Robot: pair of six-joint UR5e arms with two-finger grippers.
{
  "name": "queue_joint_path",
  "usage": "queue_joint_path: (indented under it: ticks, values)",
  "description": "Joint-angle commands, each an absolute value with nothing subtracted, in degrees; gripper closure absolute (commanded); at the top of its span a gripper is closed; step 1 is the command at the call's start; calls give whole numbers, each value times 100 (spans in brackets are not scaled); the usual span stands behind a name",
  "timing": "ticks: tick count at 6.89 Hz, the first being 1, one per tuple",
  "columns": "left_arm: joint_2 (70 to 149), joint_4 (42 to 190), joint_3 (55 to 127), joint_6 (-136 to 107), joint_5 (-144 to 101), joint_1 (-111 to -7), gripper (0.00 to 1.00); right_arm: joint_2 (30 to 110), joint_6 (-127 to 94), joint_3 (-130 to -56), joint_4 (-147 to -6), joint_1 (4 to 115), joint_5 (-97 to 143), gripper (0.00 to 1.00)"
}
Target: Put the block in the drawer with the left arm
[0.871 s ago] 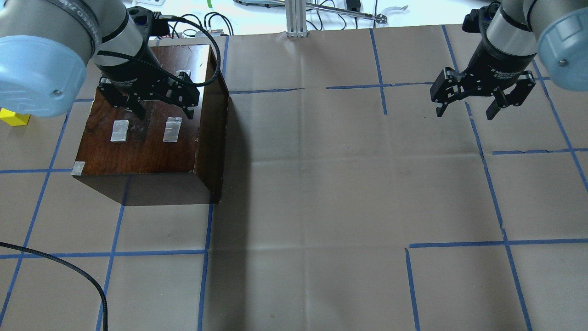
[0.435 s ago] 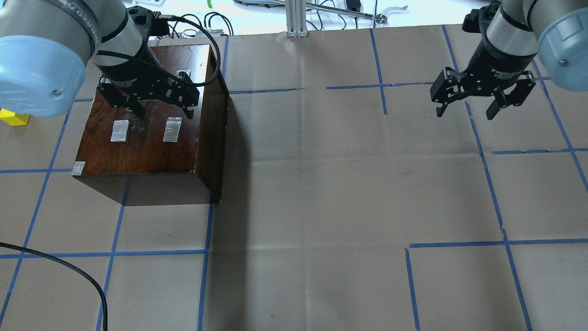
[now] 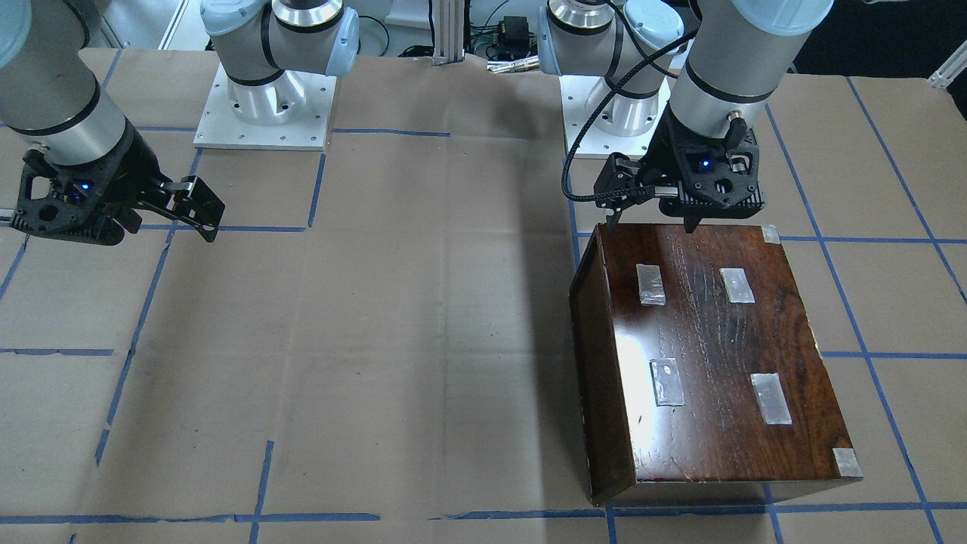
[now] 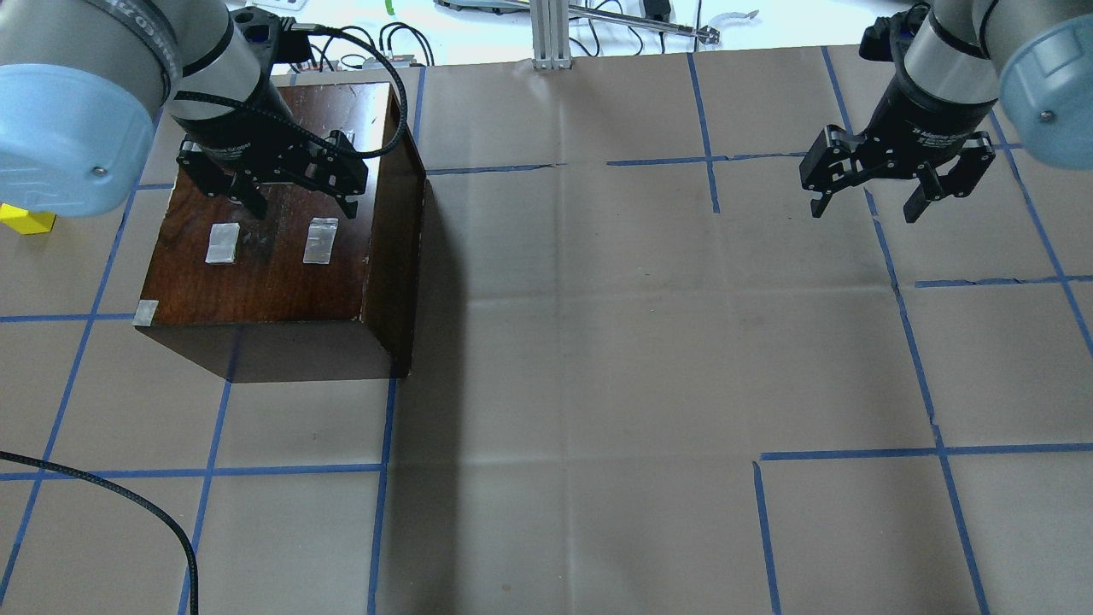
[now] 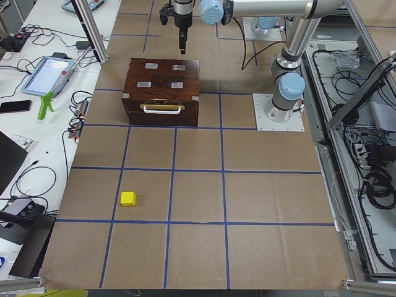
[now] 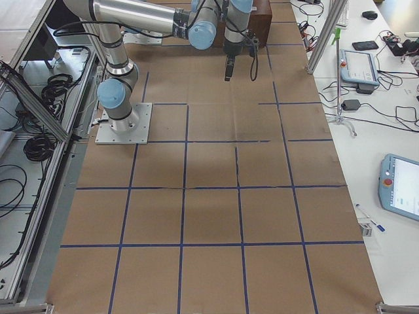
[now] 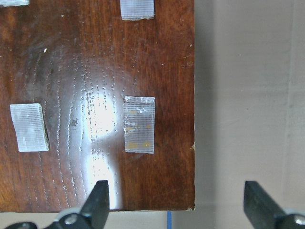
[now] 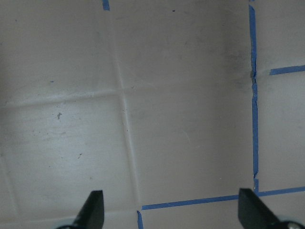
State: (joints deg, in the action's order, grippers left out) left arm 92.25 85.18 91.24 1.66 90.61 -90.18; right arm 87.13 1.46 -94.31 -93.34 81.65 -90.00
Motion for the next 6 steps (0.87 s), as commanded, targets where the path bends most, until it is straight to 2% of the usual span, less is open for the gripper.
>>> queue_joint_path:
  ticks: [1,6]
  values:
    - [9290,8517,8983,176,9070,-8896,1,8710,149,-9431,-9334,8165,-9000,0]
    - [9378,8324,8965,692,9009,-7667,1,8710,141,-9431,-9334,8165,-9000,0]
